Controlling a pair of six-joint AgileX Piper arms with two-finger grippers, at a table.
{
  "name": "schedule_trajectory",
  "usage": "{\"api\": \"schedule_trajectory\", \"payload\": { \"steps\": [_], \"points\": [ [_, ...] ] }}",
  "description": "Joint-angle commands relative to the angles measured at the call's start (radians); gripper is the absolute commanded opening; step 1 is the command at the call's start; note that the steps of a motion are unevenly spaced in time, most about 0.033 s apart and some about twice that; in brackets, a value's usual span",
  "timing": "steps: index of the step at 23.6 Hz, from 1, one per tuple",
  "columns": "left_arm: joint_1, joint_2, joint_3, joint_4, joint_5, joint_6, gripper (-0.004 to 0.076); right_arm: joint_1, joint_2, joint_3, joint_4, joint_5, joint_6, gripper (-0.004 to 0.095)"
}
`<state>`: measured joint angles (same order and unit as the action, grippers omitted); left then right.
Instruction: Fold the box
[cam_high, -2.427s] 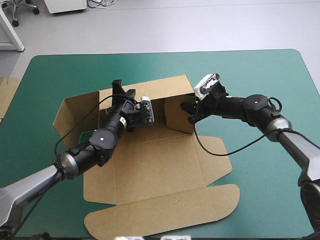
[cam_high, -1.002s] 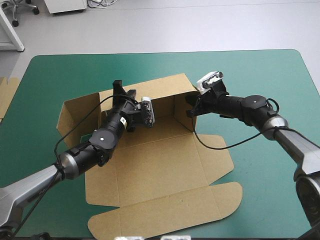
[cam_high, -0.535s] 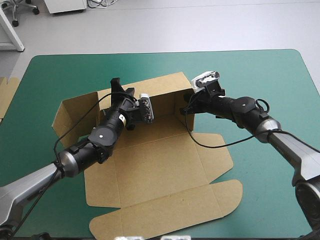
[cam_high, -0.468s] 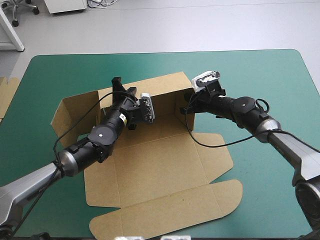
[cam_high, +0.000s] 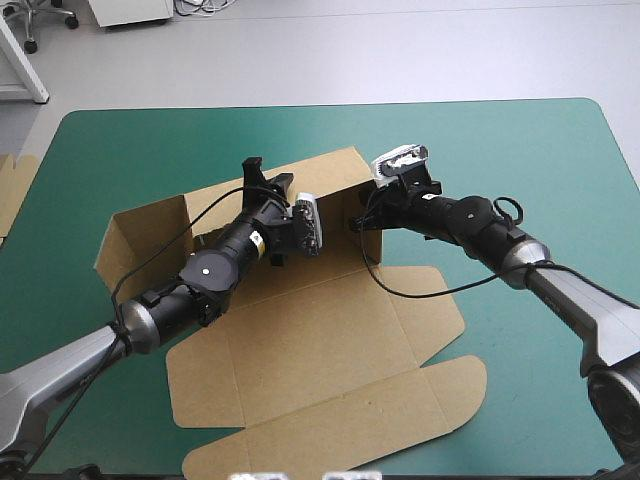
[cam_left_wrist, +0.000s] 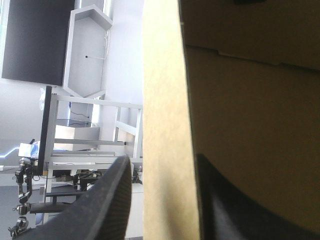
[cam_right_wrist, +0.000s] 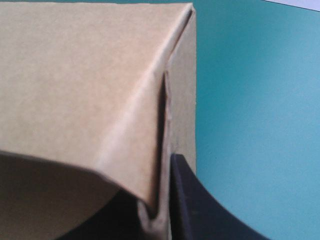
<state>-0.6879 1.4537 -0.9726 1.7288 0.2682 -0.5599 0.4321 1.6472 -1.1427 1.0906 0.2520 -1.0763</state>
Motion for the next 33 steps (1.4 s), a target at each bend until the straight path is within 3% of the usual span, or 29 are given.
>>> {"api": "schedule_trajectory", "payload": {
  "steps": [1, 10, 14, 15, 17, 19, 27, 33],
  "points": [
    [-0.027, -0.072, -0.033, 0.039, 0.042, -0.011, 0.0288, 0.006, -0.024, -0.007, 0.004, 0.089, 0.048, -0.0011],
    [-0.136, -0.223, -0.037, 0.035, 0.0, 0.008, 0.0288, 0.006, -0.024, -0.007, 0.004, 0.059, 0.058, -0.0013],
    [-0.144, -0.286, -0.045, -0.153, -0.102, 0.008, 0.0288, 0.006, -0.024, -0.007, 0.001, 0.046, 0.083, -0.0013],
    [-0.144, -0.295, -0.054, -0.216, -0.102, 0.008, 0.0285, 0.006, -0.024, -0.007, 0.001, 0.044, 0.087, -0.0013],
    [-0.131, -0.311, -0.093, -0.38, -0.001, 0.008, 0.0285, 0.001, -0.024, -0.007, -0.007, 0.043, 0.105, -0.0013],
    [-0.07, -0.311, -0.116, -0.484, 0.075, 0.008, 0.0285, -0.015, -0.024, -0.007, -0.007, 0.055, 0.119, -0.0013],
    [0.264, -0.311, -0.142, -0.615, 0.077, 0.008, 0.0285, -0.043, -0.024, -0.008, -0.031, 0.083, 0.148, -0.0013],
    [0.554, -0.311, -0.217, -0.67, 0.105, 0.008, 0.0282, -0.043, -0.024, -0.008, -0.146, 0.084, 0.256, -0.0013]
  ]
}}
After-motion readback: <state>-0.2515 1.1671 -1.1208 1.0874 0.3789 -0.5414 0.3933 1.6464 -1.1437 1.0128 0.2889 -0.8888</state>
